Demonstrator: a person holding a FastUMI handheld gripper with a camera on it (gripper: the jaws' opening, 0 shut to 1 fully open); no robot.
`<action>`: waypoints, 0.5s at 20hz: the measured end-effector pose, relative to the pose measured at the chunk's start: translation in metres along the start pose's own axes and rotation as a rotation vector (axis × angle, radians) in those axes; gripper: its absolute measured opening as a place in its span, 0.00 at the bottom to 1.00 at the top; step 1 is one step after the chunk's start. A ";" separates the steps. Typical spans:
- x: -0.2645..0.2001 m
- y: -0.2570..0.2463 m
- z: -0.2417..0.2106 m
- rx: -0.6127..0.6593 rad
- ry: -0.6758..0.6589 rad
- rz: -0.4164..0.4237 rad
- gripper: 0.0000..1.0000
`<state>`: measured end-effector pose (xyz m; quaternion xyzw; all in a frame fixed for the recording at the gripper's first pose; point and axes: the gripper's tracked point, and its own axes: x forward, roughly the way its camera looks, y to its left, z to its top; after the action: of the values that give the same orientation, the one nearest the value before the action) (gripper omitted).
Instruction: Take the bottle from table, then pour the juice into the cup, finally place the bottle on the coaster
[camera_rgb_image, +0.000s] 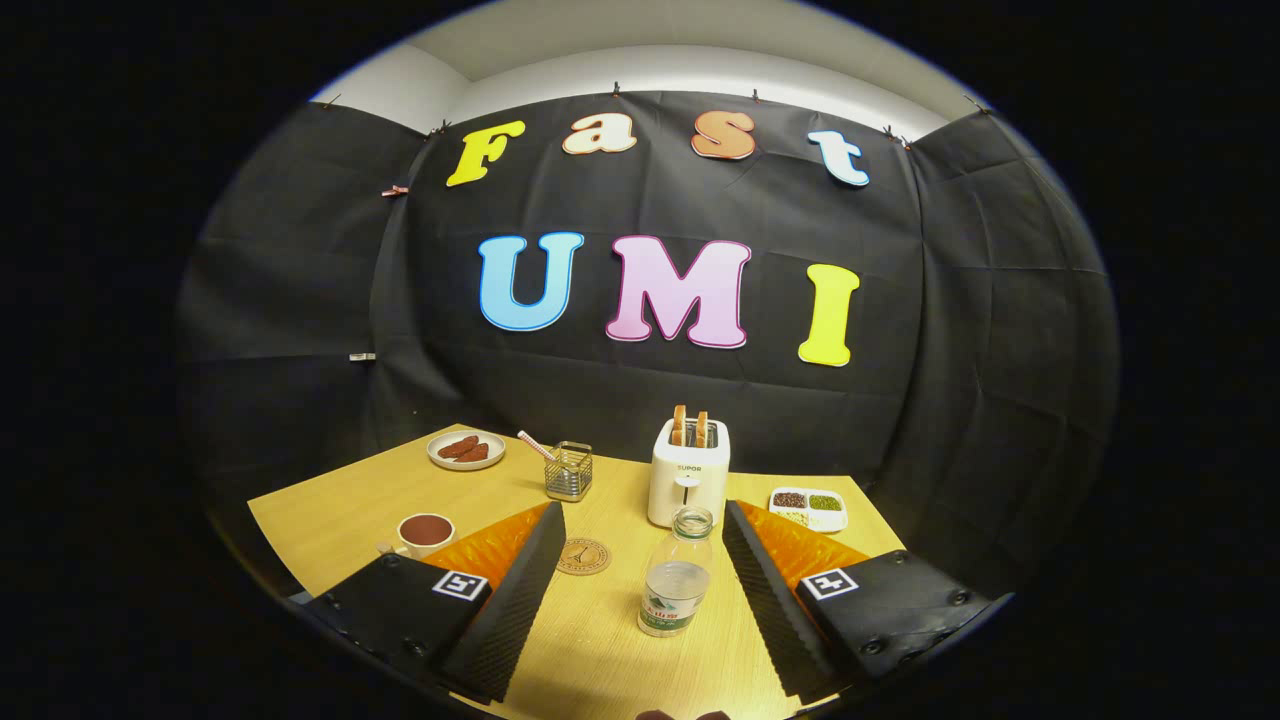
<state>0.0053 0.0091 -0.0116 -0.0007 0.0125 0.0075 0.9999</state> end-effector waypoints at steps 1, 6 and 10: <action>0.000 0.000 0.000 -0.001 0.001 0.000 0.97; 0.005 0.000 -0.002 -0.001 0.005 -0.006 0.97; 0.010 -0.008 -0.003 -0.003 0.006 -0.028 0.97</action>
<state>0.0157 0.0009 -0.0153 -0.0024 0.0153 -0.0066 0.9999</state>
